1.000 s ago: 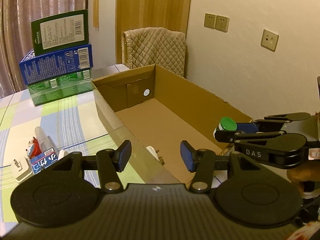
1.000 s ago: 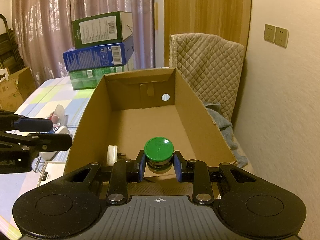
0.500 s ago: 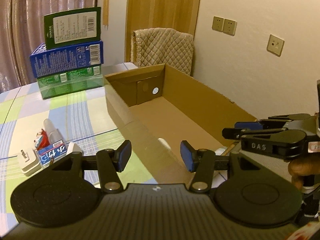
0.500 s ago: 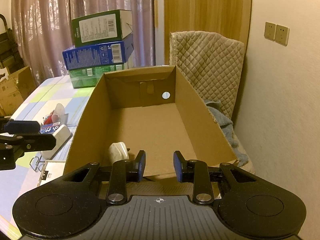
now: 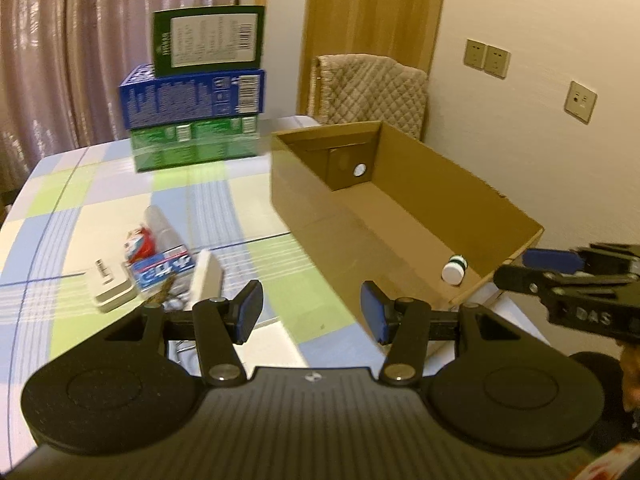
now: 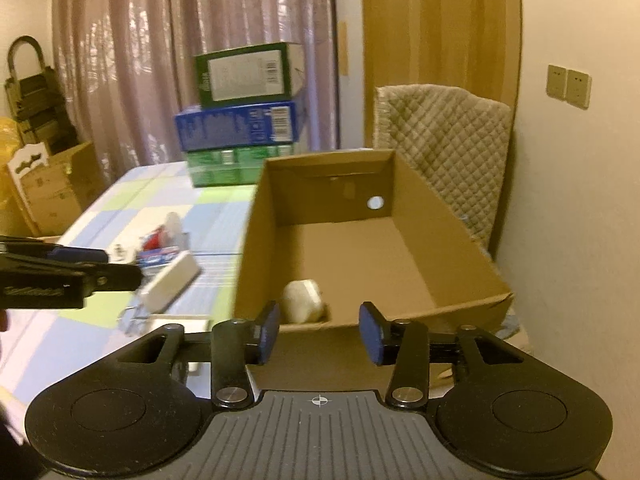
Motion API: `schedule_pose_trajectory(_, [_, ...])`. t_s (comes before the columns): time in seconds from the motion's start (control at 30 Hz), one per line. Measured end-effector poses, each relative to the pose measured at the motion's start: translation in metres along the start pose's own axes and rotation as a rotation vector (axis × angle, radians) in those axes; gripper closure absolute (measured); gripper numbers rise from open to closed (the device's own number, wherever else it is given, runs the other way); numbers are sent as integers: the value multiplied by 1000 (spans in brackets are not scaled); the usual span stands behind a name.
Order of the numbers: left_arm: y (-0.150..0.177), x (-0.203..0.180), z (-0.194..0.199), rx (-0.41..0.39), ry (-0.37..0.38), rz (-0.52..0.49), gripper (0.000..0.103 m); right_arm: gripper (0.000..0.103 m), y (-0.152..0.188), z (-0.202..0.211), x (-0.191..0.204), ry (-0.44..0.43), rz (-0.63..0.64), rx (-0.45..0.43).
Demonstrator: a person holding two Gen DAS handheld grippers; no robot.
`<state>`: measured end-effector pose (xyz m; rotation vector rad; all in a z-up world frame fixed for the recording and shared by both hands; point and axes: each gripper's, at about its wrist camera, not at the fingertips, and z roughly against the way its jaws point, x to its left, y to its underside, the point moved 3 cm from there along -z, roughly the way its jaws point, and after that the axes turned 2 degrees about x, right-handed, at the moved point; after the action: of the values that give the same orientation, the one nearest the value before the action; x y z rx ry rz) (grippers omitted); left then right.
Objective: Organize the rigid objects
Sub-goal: 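Withdraw both open tools from the box back over the table, then lower right tool onto white square tray and grasp its rim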
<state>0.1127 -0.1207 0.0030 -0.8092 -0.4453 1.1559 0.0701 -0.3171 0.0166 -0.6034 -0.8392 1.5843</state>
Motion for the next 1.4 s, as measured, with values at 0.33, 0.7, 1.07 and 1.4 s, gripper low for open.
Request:
schedule_pose_trajectory(0.33, [19,39,36,-6,-89,49,54,52,10,15,46,-79,21,10])
schedule_pose_trajectory(0.7, [37,70,70,-22,-164,101,51,49,16,21,78,-130,30,13])
schedule_pose_trajectory(1.07, [54,82,84,-14,-206,120,47,44,34,13,101,-160,44,42])
schedule_pose_trajectory(1.4, [69,90,81,6,-216,128,45,37,46,-1,118,-197,37,64])
